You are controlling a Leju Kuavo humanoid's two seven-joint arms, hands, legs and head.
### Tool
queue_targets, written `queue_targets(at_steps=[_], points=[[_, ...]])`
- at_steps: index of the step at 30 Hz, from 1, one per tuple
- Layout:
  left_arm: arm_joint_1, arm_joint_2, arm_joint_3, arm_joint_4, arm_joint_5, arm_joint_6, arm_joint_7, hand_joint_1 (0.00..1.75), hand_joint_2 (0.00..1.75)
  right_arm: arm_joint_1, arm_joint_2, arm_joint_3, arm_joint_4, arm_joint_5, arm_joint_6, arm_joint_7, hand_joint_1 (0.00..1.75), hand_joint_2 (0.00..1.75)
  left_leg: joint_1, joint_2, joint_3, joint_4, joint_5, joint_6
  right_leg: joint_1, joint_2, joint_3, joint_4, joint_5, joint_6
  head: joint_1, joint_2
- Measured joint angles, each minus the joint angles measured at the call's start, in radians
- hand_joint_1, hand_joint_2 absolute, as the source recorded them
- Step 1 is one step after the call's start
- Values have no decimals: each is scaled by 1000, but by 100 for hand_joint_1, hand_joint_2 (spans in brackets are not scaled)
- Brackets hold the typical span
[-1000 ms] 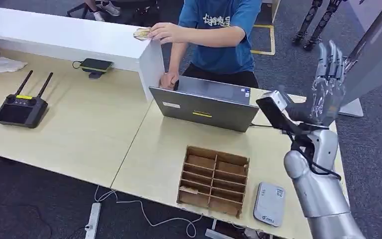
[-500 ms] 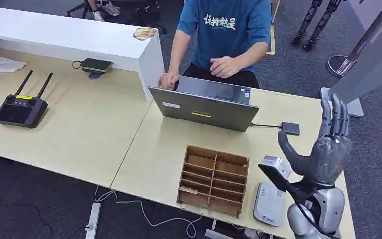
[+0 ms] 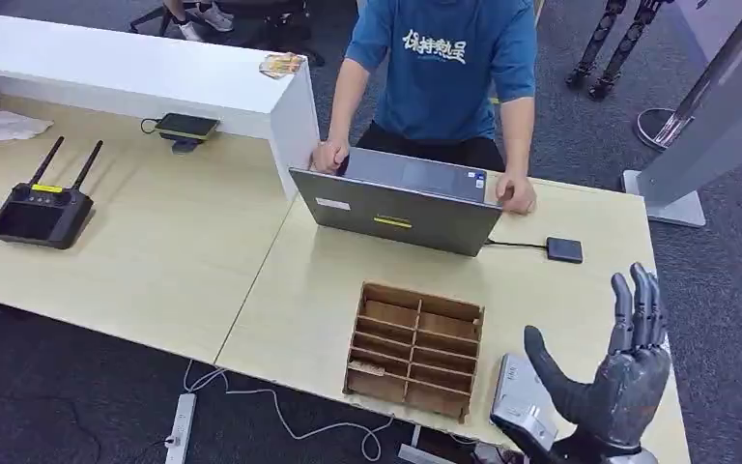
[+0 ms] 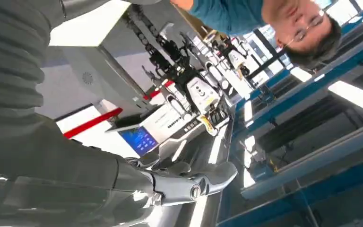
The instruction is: Pass the card to the sensor for recognition and then transmit it.
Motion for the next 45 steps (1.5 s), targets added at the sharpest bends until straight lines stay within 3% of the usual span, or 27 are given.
queue_targets(at_steps=[11,21,27,37,45], points=[[0,0,0,1,18,15,0,0,0,106,71,-17,-26,-1,0,-69,0,175,0,0,0,0,0,0,0,0,0,0,0,0,0,0],[2,-1,0,8,39,22,1,0,0,156,80,-8,-10,-18,0,-26,0,175,0,0,0,0,-1,0,0,0,0,0,0,0,0,0],[2,-1,0,10,38,22,1,0,0,168,89,13,21,-24,0,-68,0,175,0,0,0,0,-1,0,0,0,0,0,-1,0,0,0],[2,-1,0,11,38,22,1,0,0,171,97,21,42,-27,0,-73,0,175,0,0,0,0,-1,0,0,0,0,0,-1,0,0,0],[2,-1,0,11,32,21,0,0,0,178,122,53,69,-16,0,-139,0,175,1,0,0,0,-1,0,1,0,1,0,-1,-1,0,0]])
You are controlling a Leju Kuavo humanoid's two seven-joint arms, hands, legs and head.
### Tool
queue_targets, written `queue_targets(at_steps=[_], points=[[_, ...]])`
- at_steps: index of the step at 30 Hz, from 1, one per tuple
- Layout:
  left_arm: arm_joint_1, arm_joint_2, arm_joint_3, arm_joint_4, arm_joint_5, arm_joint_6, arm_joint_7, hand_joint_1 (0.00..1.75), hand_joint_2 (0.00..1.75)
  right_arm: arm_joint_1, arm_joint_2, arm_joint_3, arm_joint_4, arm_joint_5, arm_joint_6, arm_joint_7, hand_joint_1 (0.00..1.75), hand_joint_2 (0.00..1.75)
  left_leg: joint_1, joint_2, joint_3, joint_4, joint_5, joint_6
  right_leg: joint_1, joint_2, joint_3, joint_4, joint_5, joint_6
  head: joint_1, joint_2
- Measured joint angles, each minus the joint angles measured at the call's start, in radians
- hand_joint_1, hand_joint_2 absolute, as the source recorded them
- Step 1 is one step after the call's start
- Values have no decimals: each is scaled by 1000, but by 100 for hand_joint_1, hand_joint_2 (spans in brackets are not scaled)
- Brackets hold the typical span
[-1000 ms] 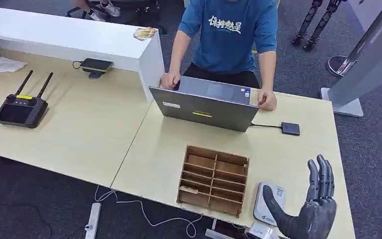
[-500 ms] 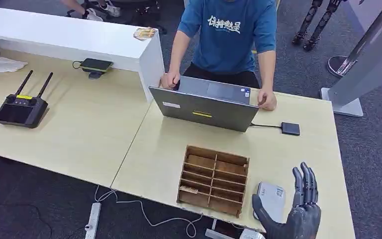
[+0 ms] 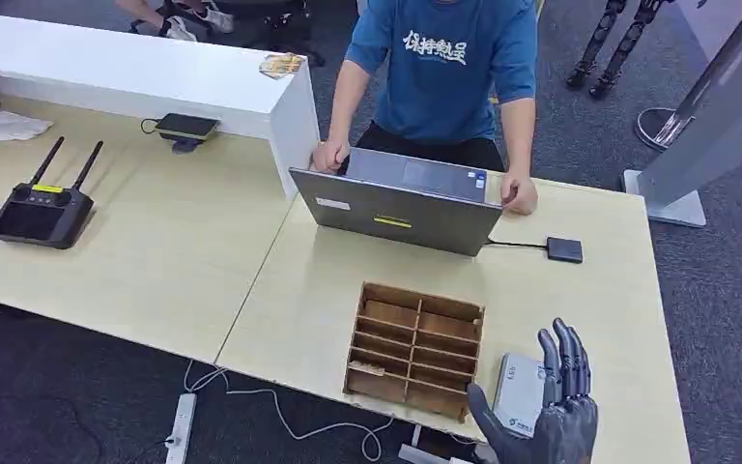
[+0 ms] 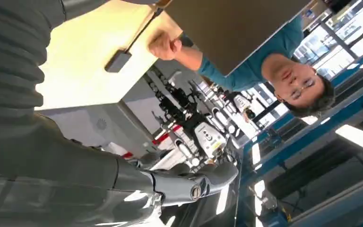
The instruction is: Pass the card to the sensor for recognition and then transmit it.
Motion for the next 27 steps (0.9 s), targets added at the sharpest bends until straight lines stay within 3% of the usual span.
queue_targets(at_steps=[6,12,27], points=[[0,0,0,0,0,0,0,0,0,-1,0,2,35,19,0,-43,0,175,0,0,0,0,0,0,0,0,0,0,0,0,0,0],[0,0,0,2,0,3,0,0,0,4,0,-3,57,91,0,-136,0,175,0,0,0,0,0,0,0,0,0,0,0,0,0,0],[0,1,0,8,1,-8,-4,0,0,17,-18,8,116,177,0,-147,0,175,0,0,0,0,0,0,0,0,0,0,0,0,0,0]])
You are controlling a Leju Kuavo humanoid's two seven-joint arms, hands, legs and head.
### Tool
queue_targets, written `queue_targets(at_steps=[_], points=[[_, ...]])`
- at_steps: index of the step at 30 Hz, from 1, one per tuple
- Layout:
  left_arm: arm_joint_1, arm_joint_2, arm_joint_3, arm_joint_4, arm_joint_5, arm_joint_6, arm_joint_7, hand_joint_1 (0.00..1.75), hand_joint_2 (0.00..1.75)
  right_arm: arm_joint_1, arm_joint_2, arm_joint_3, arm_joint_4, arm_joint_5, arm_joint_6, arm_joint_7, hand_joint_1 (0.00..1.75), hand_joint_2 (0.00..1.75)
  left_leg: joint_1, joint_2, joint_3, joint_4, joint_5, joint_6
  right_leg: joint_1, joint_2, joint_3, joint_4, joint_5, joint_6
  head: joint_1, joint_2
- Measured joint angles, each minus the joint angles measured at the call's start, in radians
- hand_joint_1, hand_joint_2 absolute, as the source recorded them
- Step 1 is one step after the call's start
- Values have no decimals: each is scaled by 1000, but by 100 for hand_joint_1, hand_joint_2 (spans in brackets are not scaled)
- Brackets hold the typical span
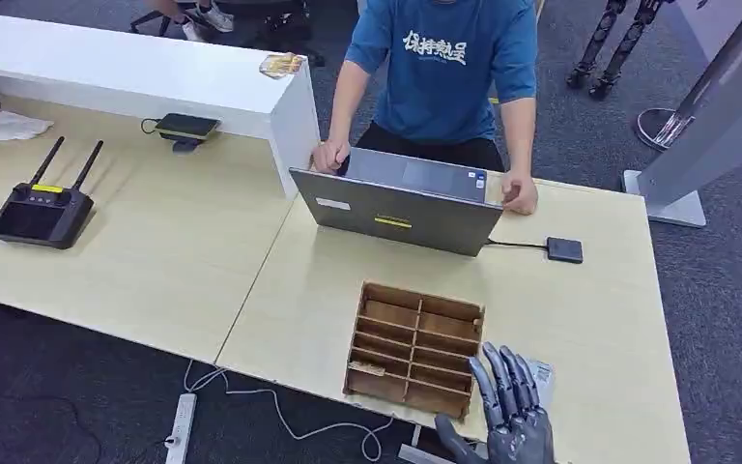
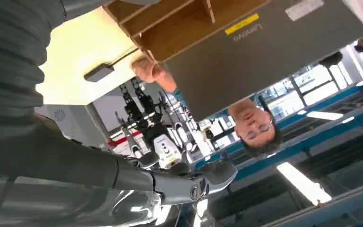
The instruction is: Pass the card to the sensor for recognition and then transmit it.
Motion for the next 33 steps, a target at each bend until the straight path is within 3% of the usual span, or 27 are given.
queue_targets(at_steps=[3,6,14,21,33], points=[[0,0,0,0,-3,-6,-1,0,0,-4,-13,15,38,25,0,0,0,175,0,0,0,0,0,0,0,0,0,0,0,0,0,0],[0,0,0,0,-5,-11,-1,0,0,-24,-35,51,77,25,0,41,0,175,0,0,0,0,0,0,0,0,0,0,0,0,0,0],[0,1,0,0,-16,-38,-6,0,0,-79,-63,113,166,36,0,35,0,175,0,0,0,0,0,0,0,0,0,0,0,0,0,0],[2,2,0,-5,-26,-60,-6,0,0,-154,-96,209,225,-24,0,98,0,175,0,0,0,0,0,0,0,0,0,0,0,0,0,0],[5,3,0,-21,-47,-78,-8,0,0,-284,-108,346,267,-39,0,126,0,175,0,0,0,0,0,0,0,0,0,0,0,0,0,0]])
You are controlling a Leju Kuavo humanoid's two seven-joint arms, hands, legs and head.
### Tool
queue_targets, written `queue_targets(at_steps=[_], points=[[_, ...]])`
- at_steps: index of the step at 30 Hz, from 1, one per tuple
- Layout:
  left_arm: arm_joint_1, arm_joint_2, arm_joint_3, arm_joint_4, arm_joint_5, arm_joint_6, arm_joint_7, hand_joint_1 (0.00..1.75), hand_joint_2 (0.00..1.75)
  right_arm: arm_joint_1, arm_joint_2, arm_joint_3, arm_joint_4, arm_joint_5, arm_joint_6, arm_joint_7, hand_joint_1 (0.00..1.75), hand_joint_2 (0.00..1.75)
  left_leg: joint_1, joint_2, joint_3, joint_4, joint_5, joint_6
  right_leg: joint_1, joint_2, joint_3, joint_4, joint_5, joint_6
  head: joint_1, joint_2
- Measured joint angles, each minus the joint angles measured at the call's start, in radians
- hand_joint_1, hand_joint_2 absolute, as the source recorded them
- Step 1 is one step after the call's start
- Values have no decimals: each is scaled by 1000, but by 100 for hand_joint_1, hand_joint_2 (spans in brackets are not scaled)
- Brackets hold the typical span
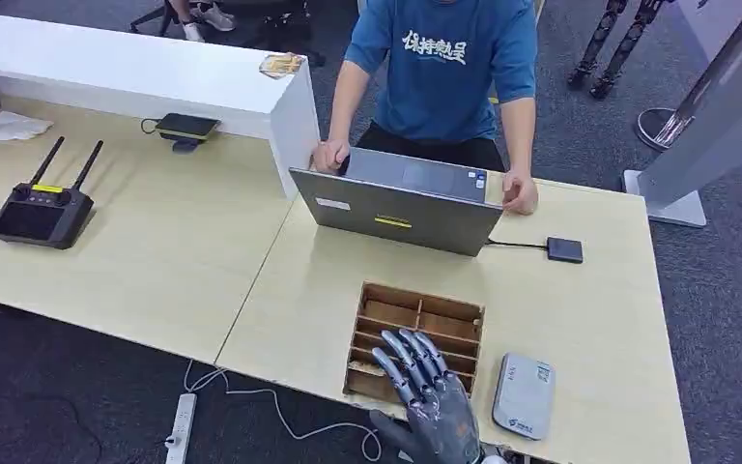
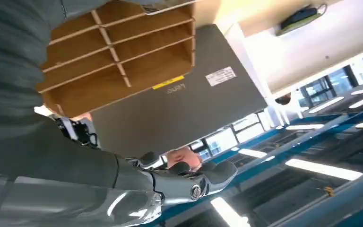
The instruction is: Pass the card to the sensor for recognition and then transmit it.
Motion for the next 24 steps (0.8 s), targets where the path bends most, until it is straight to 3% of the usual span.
queue_targets(at_steps=[7,16,24], points=[[1,0,0,-5,0,1,0,0,0,-42,-6,50,31,0,0,50,0,175,0,0,0,0,0,0,0,0,0,0,0,0,0,0],[1,0,0,-7,-16,12,10,0,0,-114,15,93,168,136,0,157,0,175,0,0,0,0,0,0,0,0,0,0,0,0,0,0],[1,0,0,-7,-19,13,12,0,0,-163,26,138,259,182,0,241,0,175,0,0,0,0,0,0,0,0,0,0,0,0,0,0]])
